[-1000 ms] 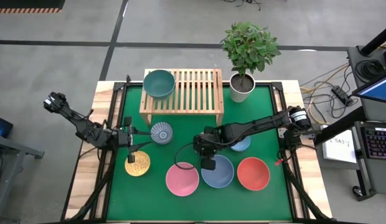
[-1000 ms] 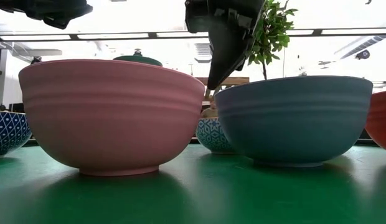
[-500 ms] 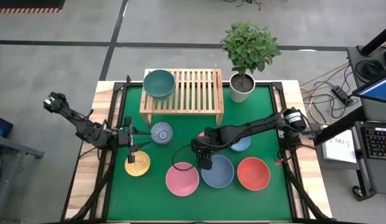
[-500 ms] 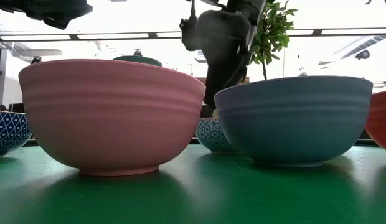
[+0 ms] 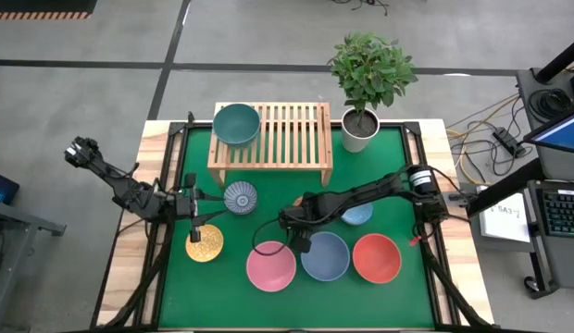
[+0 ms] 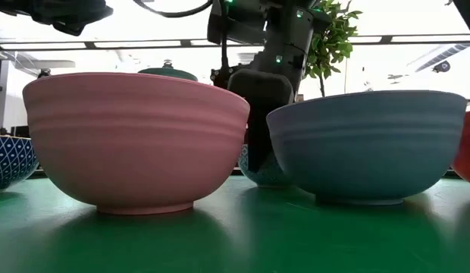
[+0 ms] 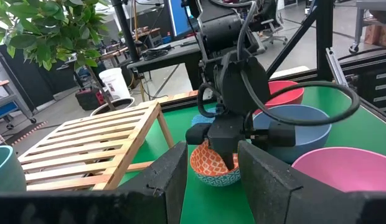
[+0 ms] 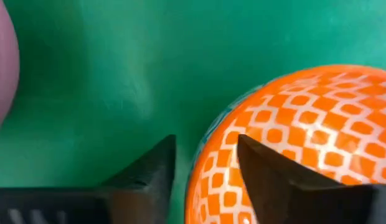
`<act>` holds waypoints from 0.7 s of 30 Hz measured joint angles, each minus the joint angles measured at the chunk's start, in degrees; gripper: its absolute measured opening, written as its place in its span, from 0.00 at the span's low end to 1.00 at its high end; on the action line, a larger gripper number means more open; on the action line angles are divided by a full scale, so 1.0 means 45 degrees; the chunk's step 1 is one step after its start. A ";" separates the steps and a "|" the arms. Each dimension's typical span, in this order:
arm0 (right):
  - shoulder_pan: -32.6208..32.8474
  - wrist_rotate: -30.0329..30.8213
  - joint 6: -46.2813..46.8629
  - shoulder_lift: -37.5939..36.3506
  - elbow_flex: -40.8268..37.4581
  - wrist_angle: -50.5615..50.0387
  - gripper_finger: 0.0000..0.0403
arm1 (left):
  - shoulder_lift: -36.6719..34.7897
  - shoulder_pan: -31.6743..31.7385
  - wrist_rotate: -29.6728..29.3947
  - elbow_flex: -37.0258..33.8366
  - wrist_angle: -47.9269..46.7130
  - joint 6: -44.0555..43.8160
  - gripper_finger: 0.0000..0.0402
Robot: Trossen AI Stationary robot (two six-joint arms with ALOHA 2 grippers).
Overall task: Place and stack bowls onto a shelf
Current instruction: Put the small orange bowl on the shelf
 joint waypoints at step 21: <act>0.0282 -0.1494 -0.1547 -0.2019 0.1087 -0.0364 0.04 | -0.0005 -0.0003 0.0000 0.0000 0.0093 0.0097 0.31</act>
